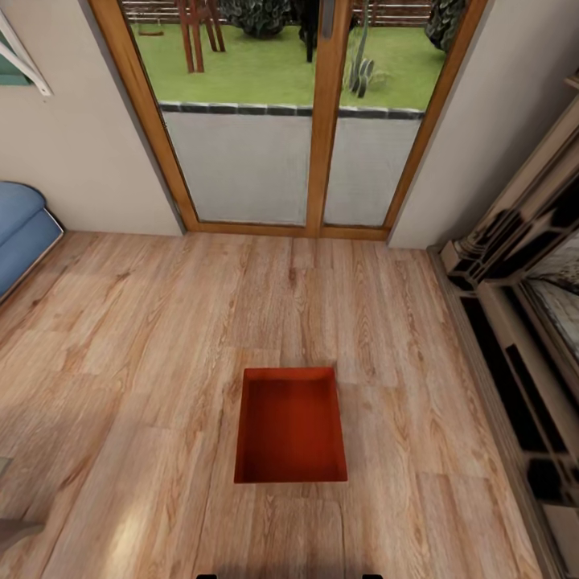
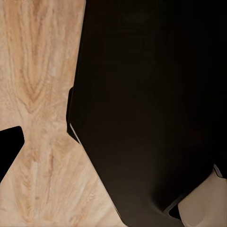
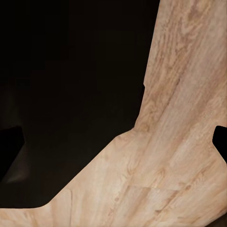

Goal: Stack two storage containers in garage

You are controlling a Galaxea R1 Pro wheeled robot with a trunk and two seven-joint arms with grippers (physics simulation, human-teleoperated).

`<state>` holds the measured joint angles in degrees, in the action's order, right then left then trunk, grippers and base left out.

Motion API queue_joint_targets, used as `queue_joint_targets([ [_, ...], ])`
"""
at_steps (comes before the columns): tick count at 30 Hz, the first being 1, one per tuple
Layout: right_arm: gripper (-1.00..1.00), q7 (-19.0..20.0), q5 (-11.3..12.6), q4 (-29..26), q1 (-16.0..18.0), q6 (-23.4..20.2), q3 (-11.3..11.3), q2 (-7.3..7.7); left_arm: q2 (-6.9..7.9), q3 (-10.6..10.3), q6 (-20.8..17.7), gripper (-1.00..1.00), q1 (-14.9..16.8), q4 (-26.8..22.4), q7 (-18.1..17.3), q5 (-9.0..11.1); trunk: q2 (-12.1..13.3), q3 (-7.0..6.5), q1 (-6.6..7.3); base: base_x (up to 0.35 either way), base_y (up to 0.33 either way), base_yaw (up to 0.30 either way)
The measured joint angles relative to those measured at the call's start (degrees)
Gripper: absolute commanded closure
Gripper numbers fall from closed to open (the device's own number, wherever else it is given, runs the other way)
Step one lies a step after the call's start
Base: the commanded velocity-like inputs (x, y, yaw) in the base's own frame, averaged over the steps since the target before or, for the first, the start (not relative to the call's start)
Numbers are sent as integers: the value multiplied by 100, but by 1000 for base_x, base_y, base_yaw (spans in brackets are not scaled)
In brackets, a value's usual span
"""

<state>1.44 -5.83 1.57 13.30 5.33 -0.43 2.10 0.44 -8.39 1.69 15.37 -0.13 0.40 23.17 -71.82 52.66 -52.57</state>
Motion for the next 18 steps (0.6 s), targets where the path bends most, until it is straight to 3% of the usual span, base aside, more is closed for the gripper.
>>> queue_joint_targets([
  [10,-100,0,-1,0,0,3,0,-1,0,0,0,-100,0,1,3,0,-401,180,-220,0,0,0],
  [18,-100,0,-1,0,0,4,0,16,0,0,0,-100,0,-3,3,0,-403,180,-220,0,0,0],
])
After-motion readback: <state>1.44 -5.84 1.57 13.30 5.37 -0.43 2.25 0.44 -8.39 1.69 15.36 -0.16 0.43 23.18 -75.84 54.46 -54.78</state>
